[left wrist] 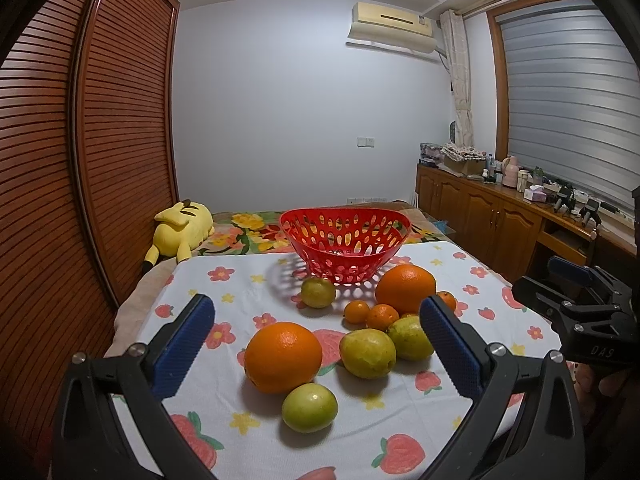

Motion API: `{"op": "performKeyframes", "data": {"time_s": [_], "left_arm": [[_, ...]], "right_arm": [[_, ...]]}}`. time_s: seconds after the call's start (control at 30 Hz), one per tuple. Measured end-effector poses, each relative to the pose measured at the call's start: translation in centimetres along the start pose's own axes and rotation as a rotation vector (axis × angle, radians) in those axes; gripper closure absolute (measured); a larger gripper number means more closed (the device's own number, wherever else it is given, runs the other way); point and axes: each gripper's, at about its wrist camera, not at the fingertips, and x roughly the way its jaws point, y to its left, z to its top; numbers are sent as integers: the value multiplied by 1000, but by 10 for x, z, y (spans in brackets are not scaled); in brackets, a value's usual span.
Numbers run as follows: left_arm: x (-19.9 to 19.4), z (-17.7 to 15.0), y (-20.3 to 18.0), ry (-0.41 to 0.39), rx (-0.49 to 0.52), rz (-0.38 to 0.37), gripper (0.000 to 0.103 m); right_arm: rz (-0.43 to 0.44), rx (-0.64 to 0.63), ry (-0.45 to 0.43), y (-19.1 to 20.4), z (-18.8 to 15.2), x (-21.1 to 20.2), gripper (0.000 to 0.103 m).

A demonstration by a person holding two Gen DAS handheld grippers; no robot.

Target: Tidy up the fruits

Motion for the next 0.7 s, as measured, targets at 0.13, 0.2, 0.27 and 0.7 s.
{"op": "performKeyframes", "data": {"time_s": [0.13,0.2,0.27,0.7], "left_arm": [[1,-2,1,11,-8,-4,0],[2,-5,2,20,-9,-3,0],[5,-8,3,29,-10,-4,0],[35,-36,24,151,-11,-8,0]], "right_arm": [[1,1,11,2,-2,5,0],[4,4,16,0,-4,5,0],[5,5,22,0,-5,8,0],[52,1,114,1,-27,32,0]]}}
